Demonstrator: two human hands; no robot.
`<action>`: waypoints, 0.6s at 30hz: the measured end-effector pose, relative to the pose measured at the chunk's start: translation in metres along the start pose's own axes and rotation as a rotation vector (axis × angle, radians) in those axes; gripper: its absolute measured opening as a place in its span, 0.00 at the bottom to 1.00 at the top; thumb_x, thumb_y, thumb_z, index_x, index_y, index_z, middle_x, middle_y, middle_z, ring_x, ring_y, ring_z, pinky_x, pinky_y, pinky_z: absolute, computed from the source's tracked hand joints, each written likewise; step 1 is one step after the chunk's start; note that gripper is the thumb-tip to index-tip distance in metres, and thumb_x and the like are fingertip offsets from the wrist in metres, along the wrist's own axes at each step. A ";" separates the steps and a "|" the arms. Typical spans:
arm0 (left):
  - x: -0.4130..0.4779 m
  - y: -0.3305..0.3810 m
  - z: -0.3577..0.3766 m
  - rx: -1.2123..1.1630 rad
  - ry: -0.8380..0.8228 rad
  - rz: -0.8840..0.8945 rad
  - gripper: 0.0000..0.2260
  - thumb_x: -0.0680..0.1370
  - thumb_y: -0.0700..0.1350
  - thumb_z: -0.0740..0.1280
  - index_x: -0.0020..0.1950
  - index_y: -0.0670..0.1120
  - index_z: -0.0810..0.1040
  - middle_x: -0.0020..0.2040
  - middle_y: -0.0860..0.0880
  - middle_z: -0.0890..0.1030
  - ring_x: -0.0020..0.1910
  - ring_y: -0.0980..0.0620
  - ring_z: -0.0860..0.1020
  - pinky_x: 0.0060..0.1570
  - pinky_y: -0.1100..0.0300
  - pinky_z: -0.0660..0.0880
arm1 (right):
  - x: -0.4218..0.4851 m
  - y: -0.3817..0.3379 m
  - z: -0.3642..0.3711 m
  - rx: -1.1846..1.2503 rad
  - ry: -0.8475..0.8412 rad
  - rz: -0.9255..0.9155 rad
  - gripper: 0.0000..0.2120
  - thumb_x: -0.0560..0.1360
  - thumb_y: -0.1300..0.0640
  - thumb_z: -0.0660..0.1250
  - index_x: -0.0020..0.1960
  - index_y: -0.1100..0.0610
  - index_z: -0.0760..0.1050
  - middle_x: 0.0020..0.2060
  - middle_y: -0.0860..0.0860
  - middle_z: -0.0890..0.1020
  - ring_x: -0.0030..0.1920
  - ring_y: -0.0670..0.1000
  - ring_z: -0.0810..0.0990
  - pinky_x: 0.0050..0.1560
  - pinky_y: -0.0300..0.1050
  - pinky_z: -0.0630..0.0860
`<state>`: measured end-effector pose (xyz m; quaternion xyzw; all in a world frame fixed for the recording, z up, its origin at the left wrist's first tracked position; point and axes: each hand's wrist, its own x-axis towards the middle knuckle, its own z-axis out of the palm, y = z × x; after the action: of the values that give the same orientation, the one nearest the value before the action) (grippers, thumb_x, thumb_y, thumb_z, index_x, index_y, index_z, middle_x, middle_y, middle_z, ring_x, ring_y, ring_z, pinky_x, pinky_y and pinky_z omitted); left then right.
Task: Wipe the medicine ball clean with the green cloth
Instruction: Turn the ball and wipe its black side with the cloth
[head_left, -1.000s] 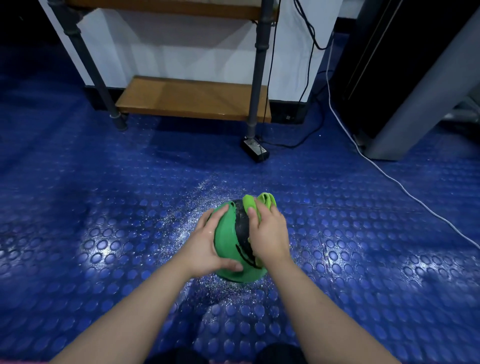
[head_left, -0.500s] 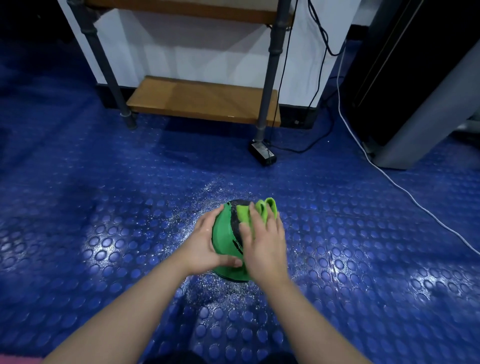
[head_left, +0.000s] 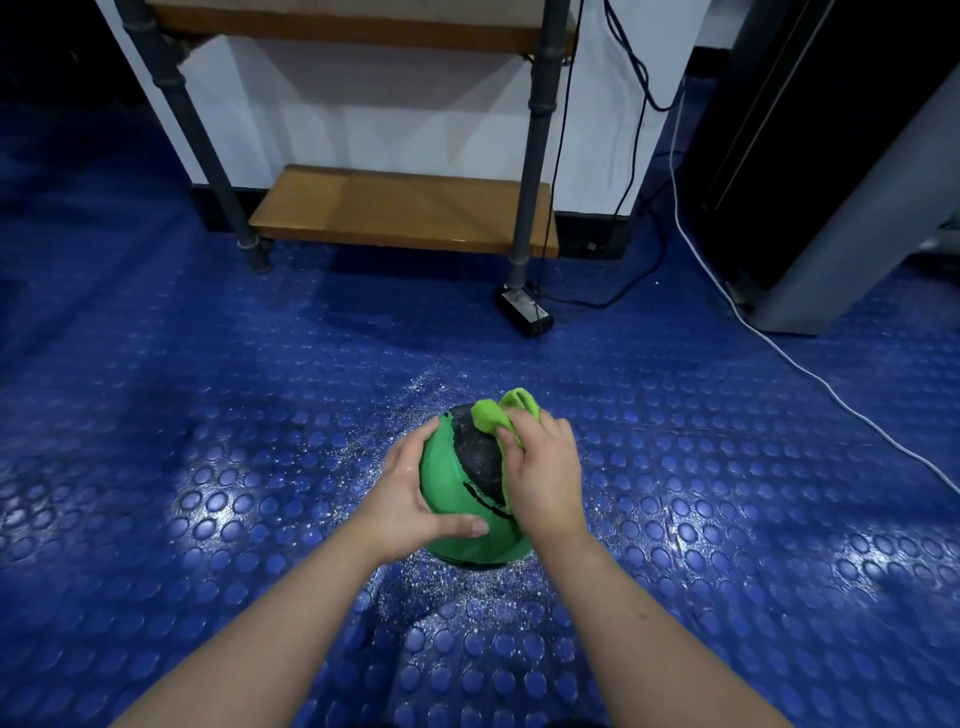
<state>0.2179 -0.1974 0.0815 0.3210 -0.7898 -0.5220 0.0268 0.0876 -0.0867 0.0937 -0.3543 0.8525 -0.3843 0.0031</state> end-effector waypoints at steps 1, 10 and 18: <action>0.001 0.003 -0.001 0.015 -0.006 -0.002 0.60 0.52 0.61 0.82 0.77 0.61 0.52 0.75 0.51 0.57 0.72 0.52 0.61 0.72 0.56 0.60 | 0.006 -0.001 -0.006 0.061 0.008 0.083 0.12 0.79 0.54 0.59 0.56 0.56 0.78 0.47 0.53 0.80 0.48 0.57 0.74 0.45 0.46 0.67; 0.007 0.019 0.001 0.096 -0.033 -0.024 0.56 0.59 0.50 0.83 0.77 0.60 0.51 0.72 0.49 0.57 0.67 0.49 0.65 0.68 0.56 0.64 | -0.011 -0.016 0.003 -0.250 -0.186 0.055 0.26 0.77 0.39 0.45 0.73 0.44 0.63 0.74 0.50 0.63 0.74 0.56 0.57 0.72 0.56 0.59; 0.005 0.025 0.005 0.097 -0.022 -0.025 0.58 0.57 0.55 0.84 0.77 0.61 0.51 0.72 0.50 0.57 0.70 0.49 0.64 0.70 0.57 0.60 | 0.006 -0.014 -0.003 -0.176 -0.131 0.200 0.17 0.81 0.49 0.54 0.66 0.51 0.71 0.63 0.53 0.72 0.59 0.57 0.67 0.60 0.51 0.66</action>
<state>0.2004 -0.1897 0.0992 0.3261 -0.8104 -0.4868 -0.0043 0.0907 -0.0941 0.1065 -0.2909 0.9120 -0.2818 0.0657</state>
